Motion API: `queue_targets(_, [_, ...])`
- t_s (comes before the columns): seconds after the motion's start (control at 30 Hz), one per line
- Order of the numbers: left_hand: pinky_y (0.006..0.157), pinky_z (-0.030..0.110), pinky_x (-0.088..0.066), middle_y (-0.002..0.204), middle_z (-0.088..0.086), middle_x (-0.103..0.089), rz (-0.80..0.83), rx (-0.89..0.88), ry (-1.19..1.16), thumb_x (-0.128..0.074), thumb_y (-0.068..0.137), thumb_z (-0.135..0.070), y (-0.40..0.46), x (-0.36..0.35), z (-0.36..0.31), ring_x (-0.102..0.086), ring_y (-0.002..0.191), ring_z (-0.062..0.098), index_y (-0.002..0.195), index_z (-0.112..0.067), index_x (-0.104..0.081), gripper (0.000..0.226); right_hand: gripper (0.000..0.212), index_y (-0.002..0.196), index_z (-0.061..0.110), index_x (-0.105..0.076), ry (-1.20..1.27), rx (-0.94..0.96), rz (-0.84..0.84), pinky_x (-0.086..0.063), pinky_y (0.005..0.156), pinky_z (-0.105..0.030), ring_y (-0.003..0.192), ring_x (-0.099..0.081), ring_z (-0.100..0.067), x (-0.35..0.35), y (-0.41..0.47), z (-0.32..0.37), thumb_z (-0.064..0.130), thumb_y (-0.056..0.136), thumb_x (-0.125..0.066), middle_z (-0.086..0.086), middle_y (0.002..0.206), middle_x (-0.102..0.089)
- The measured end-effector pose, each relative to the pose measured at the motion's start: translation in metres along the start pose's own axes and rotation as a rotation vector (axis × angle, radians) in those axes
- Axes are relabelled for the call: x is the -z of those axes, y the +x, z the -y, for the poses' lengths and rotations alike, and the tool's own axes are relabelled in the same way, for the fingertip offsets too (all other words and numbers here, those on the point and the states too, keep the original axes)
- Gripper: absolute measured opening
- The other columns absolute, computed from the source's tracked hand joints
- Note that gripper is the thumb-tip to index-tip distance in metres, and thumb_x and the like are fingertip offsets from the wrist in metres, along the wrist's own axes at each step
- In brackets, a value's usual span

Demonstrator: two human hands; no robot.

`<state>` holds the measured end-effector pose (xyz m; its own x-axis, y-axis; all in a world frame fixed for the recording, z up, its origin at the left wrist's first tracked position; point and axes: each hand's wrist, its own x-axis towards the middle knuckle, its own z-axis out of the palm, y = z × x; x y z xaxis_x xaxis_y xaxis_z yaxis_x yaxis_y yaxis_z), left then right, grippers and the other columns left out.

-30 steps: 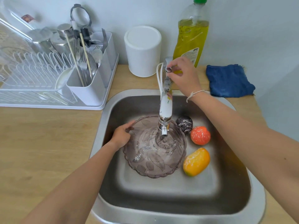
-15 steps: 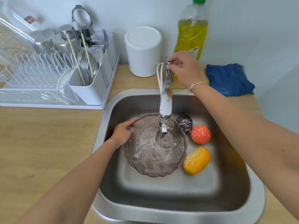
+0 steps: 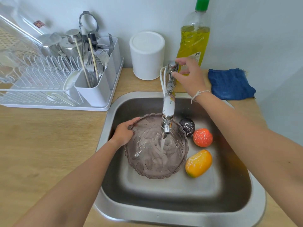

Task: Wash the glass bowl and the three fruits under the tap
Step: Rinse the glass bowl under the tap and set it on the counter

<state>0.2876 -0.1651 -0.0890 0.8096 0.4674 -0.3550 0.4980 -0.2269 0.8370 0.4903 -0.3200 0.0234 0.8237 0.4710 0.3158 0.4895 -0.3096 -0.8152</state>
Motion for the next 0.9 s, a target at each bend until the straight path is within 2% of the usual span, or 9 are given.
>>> queue_targets(0.17, [0.102,0.013,-0.029,0.14,0.0,-0.048,-0.01,-0.076,0.038,-0.039,0.084,0.02,-0.005,0.004,-0.005,-0.038,0.122,0.002,0.135,-0.015,-0.05,0.063,0.034,0.121,0.017,-0.055,0.039,-0.158,0.022,-0.044,0.077,-0.011,0.083,-0.052,-0.002,-0.008,-0.069,-0.031,0.013,0.087,-0.058,-0.003,0.119,-0.054])
queue_targets(0.27, [0.098,0.009,-0.028,0.139,-0.001,-0.049,0.003,-0.099,0.098,-0.039,0.082,0.02,-0.006,0.007,-0.01,-0.038,0.122,0.001,0.135,-0.017,-0.05,0.065,0.035,0.121,0.015,-0.057,-0.007,-0.222,0.143,-0.049,0.092,-0.035,0.092,-0.055,-0.017,-0.021,-0.115,-0.055,0.008,0.086,-0.057,-0.003,0.115,-0.053])
queue_targets(0.33, [0.098,0.011,-0.029,0.138,-0.002,-0.05,0.012,-0.098,0.126,-0.039,0.082,0.019,-0.007,0.009,-0.013,-0.039,0.123,0.002,0.135,-0.018,-0.05,0.066,0.04,0.126,0.014,-0.055,-0.107,-0.239,0.274,-0.039,0.103,-0.032,0.105,-0.05,-0.017,-0.029,-0.134,-0.068,0.009,0.086,-0.056,-0.005,0.12,-0.052])
queue_targets(0.4, [0.098,0.01,-0.03,0.139,-0.002,-0.05,0.017,-0.092,0.132,-0.038,0.081,0.02,-0.009,0.01,-0.014,-0.039,0.124,0.002,0.135,-0.018,-0.049,0.068,0.045,0.132,0.013,-0.049,-0.177,-0.267,0.361,-0.029,0.105,-0.025,0.12,-0.045,-0.019,-0.031,-0.144,-0.077,0.012,0.087,-0.055,-0.009,0.129,-0.048])
queue_targets(0.53, [0.094,0.01,-0.034,0.139,-0.001,-0.05,-0.013,-0.085,0.124,-0.038,0.079,0.02,-0.012,0.01,-0.016,-0.039,0.119,0.002,0.136,-0.018,-0.049,0.069,0.051,0.137,0.017,-0.043,-0.234,-0.328,0.387,-0.029,0.107,-0.027,0.126,-0.042,-0.022,-0.026,-0.152,-0.091,0.011,0.088,-0.054,-0.01,0.135,-0.045])
queue_targets(0.63, [0.097,0.017,-0.037,0.14,-0.002,-0.049,-0.023,-0.076,0.122,-0.039,0.079,0.02,-0.012,0.011,-0.016,-0.04,0.126,0.008,0.135,-0.021,-0.05,0.071,0.054,0.139,0.019,-0.04,-0.256,-0.294,0.405,-0.031,0.105,-0.025,0.124,-0.043,-0.022,-0.022,-0.152,-0.092,0.007,0.088,-0.052,-0.008,0.135,-0.045])
queue_targets(0.73, [0.094,0.018,-0.039,0.139,-0.003,-0.05,-0.024,-0.075,0.138,-0.04,0.079,0.019,-0.013,0.012,-0.017,-0.041,0.122,0.006,0.135,-0.022,-0.05,0.07,0.052,0.138,0.016,-0.042,-0.302,-0.255,0.403,-0.032,0.105,-0.028,0.124,-0.043,-0.023,-0.022,-0.152,-0.091,0.004,0.088,-0.05,-0.008,0.138,-0.044])
queue_targets(0.8, [0.094,0.021,-0.043,0.136,-0.004,-0.051,-0.031,-0.075,0.144,-0.04,0.079,0.019,-0.014,0.013,-0.018,-0.044,0.121,0.008,0.134,-0.023,-0.051,0.07,0.049,0.134,0.011,-0.048,-0.449,-0.129,0.378,-0.034,0.11,-0.038,0.13,-0.04,-0.031,-0.024,-0.156,-0.093,0.001,0.085,-0.052,-0.014,0.142,-0.042])
queue_targets(0.9, [0.092,0.033,-0.05,0.134,-0.001,-0.054,-0.028,-0.064,0.117,-0.038,0.079,0.018,-0.013,0.016,-0.019,-0.052,0.123,0.027,0.133,-0.026,-0.051,0.071,0.049,0.121,0.012,-0.06,-0.76,0.066,0.408,-0.037,0.104,-0.052,0.128,-0.044,-0.04,-0.031,-0.166,-0.098,0.007,0.073,-0.068,-0.017,0.141,-0.045])
